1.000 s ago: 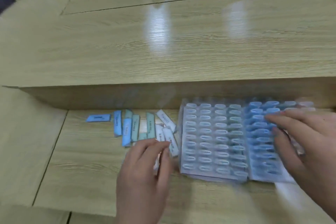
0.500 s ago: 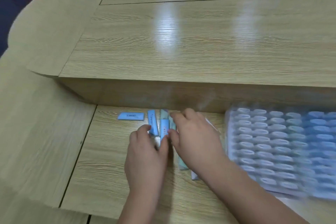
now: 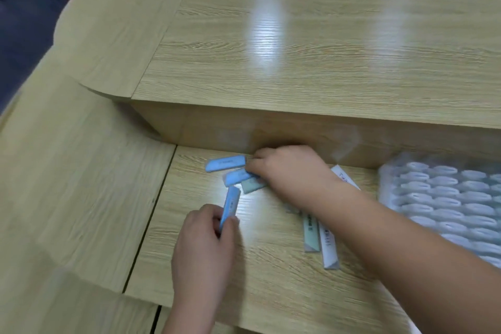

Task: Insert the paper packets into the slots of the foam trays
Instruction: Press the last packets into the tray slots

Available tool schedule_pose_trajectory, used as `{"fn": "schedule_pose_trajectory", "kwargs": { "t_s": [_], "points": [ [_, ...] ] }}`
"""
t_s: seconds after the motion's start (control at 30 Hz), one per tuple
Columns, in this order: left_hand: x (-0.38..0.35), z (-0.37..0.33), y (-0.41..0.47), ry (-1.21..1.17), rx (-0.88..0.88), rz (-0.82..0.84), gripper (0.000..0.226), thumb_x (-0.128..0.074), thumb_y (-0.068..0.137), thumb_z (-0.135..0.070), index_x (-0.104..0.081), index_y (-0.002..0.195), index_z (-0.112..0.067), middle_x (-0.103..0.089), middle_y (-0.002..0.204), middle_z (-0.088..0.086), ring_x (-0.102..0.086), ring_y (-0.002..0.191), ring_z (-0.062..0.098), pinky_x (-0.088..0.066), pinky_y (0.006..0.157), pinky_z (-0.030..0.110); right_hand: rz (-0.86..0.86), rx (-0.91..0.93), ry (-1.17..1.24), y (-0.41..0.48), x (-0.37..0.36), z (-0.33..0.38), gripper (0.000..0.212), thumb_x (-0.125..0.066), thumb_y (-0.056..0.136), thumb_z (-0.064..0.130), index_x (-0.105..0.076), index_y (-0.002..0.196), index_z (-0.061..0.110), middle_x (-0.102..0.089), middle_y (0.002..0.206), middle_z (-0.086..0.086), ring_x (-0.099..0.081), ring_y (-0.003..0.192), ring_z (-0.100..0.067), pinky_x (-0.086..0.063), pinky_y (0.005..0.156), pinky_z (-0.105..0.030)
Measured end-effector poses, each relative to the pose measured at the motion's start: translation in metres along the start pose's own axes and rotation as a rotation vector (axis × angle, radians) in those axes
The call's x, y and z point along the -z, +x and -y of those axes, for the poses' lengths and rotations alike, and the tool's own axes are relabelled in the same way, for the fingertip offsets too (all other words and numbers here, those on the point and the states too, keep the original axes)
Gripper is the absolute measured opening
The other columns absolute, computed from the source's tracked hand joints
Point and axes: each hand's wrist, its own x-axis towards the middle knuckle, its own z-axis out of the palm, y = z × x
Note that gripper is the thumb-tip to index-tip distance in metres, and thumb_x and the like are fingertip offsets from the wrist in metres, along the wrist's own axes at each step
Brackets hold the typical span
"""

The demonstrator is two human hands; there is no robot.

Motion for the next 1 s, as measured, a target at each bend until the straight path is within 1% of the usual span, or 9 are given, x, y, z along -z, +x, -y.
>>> {"fn": "schedule_pose_trajectory", "kwargs": {
  "t_s": [0.13,0.23,0.37,0.53,0.67,0.73,0.77,0.9,1.0],
  "points": [
    [0.008,0.017,-0.005,-0.094,0.055,-0.022,0.012,-0.068,0.086,-0.024,-0.062,0.078,-0.031,-0.063,0.073,-0.007,-0.057,0.074,0.007,-0.038,0.061,0.023,-0.009,-0.087,0.094,0.0,0.002,0.004,0.02,-0.054,0.095,0.023,-0.057,0.113,0.028,-0.055,0.098,0.004,-0.062,0.083,-0.023,-0.046,0.058,-0.032],
    [0.014,0.016,-0.012,-0.188,0.074,-0.045,0.012,-0.065,0.089,-0.026,-0.064,0.079,-0.031,-0.066,0.072,-0.014,-0.059,0.066,0.004,-0.041,0.057,0.027,0.017,-0.168,0.156,-0.012,0.009,0.007,0.016,-0.05,0.092,0.025,-0.061,0.104,0.028,-0.055,0.1,0.005,-0.06,0.089,-0.022,-0.043,0.062,-0.031],
    [0.021,-0.01,-0.027,-0.313,-0.046,-0.068,0.009,-0.068,0.088,-0.028,-0.068,0.086,-0.037,-0.067,0.067,-0.01,-0.057,0.055,0.005,-0.043,0.052,0.017,-0.124,-0.294,0.681,-0.059,0.045,-0.005,0.007,-0.059,0.08,0.032,-0.058,0.086,0.028,-0.061,0.078,0.01,-0.058,0.076,-0.011,-0.049,0.065,-0.032],
    [0.016,-0.091,-0.061,-0.46,-0.308,-0.001,0.014,-0.07,0.079,-0.049,-0.071,0.091,-0.042,-0.069,0.073,-0.011,-0.06,0.059,0.002,-0.045,0.055,0.008,-0.304,-0.339,1.109,-0.156,0.086,-0.056,0.012,-0.066,0.079,0.027,-0.06,0.088,0.03,-0.06,0.07,0.013,-0.053,0.061,-0.002,-0.045,0.056,-0.016],
    [-0.014,-0.159,-0.09,-0.415,-0.542,0.109,0.014,-0.06,0.083,-0.046,-0.069,0.093,-0.048,-0.068,0.087,-0.017,-0.064,0.074,0.005,-0.044,0.064,0.005,-0.502,-0.503,1.084,-0.239,0.09,-0.108,0.013,-0.069,0.086,0.024,-0.061,0.091,0.032,-0.068,0.079,0.004,-0.065,0.072,-0.015,-0.053,0.064,-0.028],
    [-0.033,-0.187,-0.104,-0.303,-0.66,0.148,0.016,-0.051,0.093,-0.042,-0.066,0.098,-0.045,-0.062,0.087,-0.018,-0.06,0.083,0.001,-0.041,0.07,0.005,-0.547,-0.598,0.992,-0.277,0.089,-0.131,0.004,-0.062,0.093,0.031,-0.062,0.09,0.029,-0.07,0.079,0.0,-0.067,0.071,-0.015,-0.055,0.071,-0.038],
    [-0.042,-0.199,-0.111,-0.268,-0.699,0.171,0.019,-0.048,0.096,-0.041,-0.066,0.102,-0.042,-0.06,0.088,-0.018,-0.059,0.086,-0.001,-0.039,0.073,0.006,-0.571,-0.646,0.953,-0.293,0.087,-0.14,0.012,-0.057,0.095,0.034,-0.063,0.088,0.026,-0.071,0.078,-0.002,-0.067,0.07,-0.015,-0.055,0.073,-0.043],
    [-0.076,-0.234,-0.137,-0.206,-0.776,0.277,0.027,-0.046,0.099,-0.038,-0.066,0.116,-0.033,-0.052,0.098,-0.02,-0.055,0.09,-0.005,-0.038,0.076,0.007,-0.604,-0.72,0.719,-0.337,0.077,-0.161,0.036,-0.046,0.092,0.052,-0.055,0.078,0.021,-0.061,0.072,0.002,-0.057,0.064,-0.011,-0.046,0.063,-0.035],
    [-0.097,-0.247,-0.153,-0.167,-0.816,0.317,0.032,-0.048,0.097,-0.036,-0.067,0.122,-0.029,-0.052,0.098,-0.02,-0.054,0.086,-0.005,-0.038,0.075,0.008,-0.692,-0.679,0.795,-0.353,0.067,-0.165,0.016,-0.06,0.091,0.047,-0.063,0.093,0.031,-0.066,0.082,0.007,-0.061,0.071,-0.012,-0.05,0.064,-0.026]
  ]
}}
